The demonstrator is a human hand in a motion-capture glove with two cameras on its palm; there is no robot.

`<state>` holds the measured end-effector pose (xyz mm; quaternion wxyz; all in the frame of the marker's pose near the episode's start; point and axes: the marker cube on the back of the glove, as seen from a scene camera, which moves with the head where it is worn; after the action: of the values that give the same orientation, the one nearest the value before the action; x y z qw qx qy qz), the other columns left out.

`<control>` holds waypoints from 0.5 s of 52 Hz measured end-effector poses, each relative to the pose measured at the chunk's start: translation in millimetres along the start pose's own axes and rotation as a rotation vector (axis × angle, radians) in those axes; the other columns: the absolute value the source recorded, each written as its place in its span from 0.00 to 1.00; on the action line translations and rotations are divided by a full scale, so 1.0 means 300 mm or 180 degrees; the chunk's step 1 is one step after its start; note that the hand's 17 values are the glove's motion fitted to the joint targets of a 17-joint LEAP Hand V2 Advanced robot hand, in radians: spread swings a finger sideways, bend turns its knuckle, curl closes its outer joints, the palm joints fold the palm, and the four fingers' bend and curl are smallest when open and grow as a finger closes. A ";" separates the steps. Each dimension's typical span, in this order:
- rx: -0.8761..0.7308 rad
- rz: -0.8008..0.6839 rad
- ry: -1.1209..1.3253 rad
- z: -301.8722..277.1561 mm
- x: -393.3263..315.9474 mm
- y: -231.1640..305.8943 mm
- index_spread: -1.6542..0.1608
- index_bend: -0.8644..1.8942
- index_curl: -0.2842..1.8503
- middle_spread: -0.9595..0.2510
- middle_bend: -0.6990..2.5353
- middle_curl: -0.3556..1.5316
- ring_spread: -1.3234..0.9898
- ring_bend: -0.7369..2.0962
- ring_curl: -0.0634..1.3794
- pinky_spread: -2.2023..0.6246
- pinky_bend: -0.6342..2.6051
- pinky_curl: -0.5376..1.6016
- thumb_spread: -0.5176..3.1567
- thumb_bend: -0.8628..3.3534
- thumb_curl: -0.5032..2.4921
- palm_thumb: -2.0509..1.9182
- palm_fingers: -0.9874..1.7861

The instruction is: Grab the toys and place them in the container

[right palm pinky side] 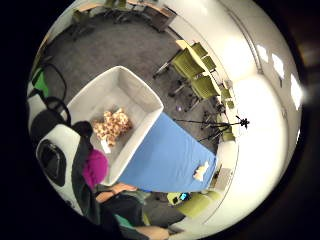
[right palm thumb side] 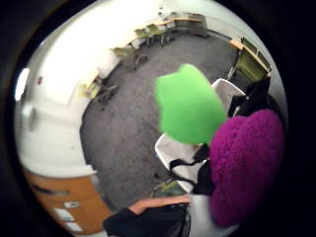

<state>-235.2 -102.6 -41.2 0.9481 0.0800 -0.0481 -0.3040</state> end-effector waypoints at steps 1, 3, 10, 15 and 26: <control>-0.0040 0.0162 0.0004 0.006 -0.003 -0.005 0.73 0.46 0.58 0.51 0.50 0.53 0.41 0.67 0.37 0.62 0.44 0.43 0.35 0.22 0.51 0.64 0.78; -0.0194 0.0468 -0.0030 0.020 -0.010 -0.012 0.73 0.45 0.58 0.52 0.50 0.53 0.41 0.67 0.37 0.62 0.44 0.43 0.35 0.22 0.51 0.64 0.77; -0.0553 0.0647 0.0234 0.066 0.074 0.025 0.78 0.31 0.51 0.66 0.37 0.47 0.47 0.55 0.35 0.69 0.54 0.49 0.39 0.17 0.42 0.50 0.22; -0.0438 0.0665 0.0340 0.052 0.140 0.058 0.80 0.31 0.42 0.74 0.32 0.43 0.51 0.46 0.24 0.73 0.53 0.46 0.39 0.18 0.38 0.49 0.23; -0.0243 0.0464 -0.0293 -0.035 0.195 0.194 0.83 0.34 0.34 0.81 0.29 0.40 0.54 0.41 0.20 0.76 0.50 0.43 0.38 0.18 0.33 0.48 0.27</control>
<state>-153.2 -88.9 -38.6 0.9668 0.0261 -0.0857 -0.2392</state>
